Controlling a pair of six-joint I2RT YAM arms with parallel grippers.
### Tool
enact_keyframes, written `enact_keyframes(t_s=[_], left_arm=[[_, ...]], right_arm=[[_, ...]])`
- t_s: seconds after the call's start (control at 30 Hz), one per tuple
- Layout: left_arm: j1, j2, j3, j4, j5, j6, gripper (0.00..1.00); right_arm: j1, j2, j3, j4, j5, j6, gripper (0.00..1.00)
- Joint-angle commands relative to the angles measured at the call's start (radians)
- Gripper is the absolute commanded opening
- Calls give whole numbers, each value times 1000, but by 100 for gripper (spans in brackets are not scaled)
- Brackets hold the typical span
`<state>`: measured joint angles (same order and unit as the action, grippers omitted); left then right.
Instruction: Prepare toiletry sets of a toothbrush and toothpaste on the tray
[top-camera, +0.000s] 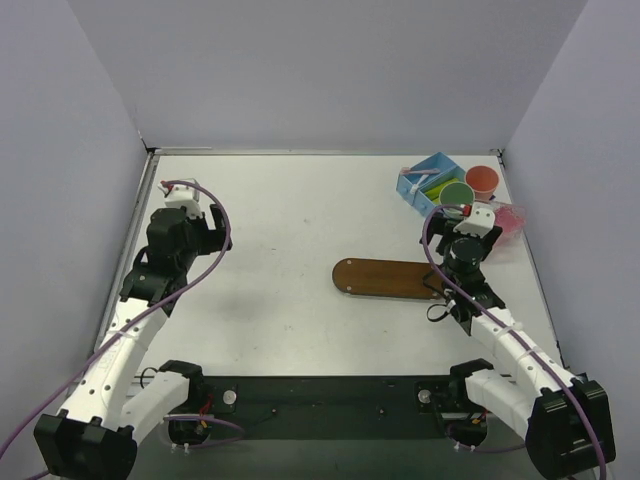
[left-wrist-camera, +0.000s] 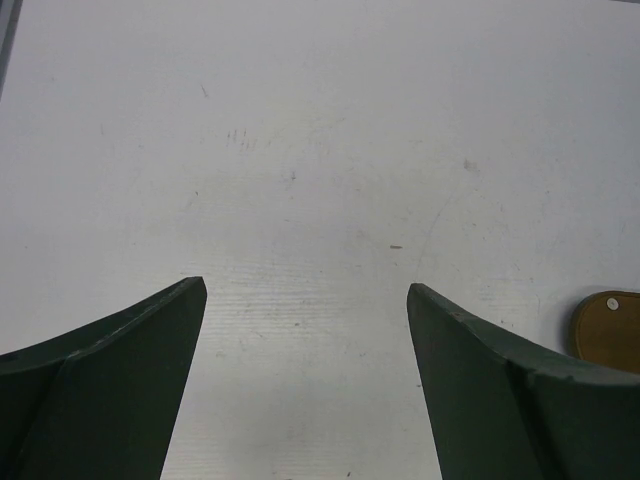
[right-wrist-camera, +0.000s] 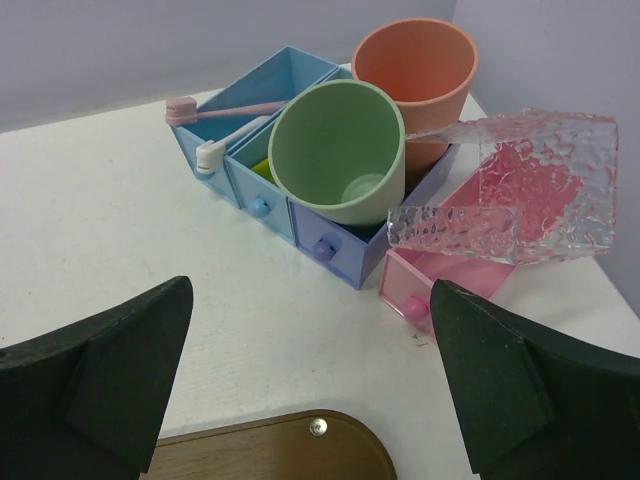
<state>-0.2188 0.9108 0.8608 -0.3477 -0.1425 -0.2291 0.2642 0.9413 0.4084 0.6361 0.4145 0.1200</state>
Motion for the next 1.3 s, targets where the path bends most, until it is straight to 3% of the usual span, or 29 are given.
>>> enact_keyframes(t_s=[0.0, 0.23, 0.4, 0.57, 0.63, 0.93, 1.07, 1.27], left_arm=[[7, 17, 59, 26, -14, -19, 93], [10, 60, 104, -2, -49, -95, 93], [15, -4, 26, 35, -114, -30, 93], [16, -87, -63, 93, -52, 60, 93], [16, -98, -72, 110, -17, 63, 92], [16, -70, -75, 98, 50, 45, 91], [16, -66, -77, 99, 66, 39, 91], [18, -67, -83, 104, 73, 39, 91]], right_arm=[[7, -27, 101, -30, -14, -43, 100], [-17, 14, 278, -286, 46, 7, 100], [-81, 34, 337, -329, -11, 53, 100], [-172, 60, 447, -414, -52, 87, 100], [-177, 111, 507, -475, -77, 52, 89], [-166, 490, 992, -956, -161, -45, 65], [-122, 594, 1056, -1004, -100, -112, 61], [-34, 727, 1135, -1038, 111, -253, 55]])
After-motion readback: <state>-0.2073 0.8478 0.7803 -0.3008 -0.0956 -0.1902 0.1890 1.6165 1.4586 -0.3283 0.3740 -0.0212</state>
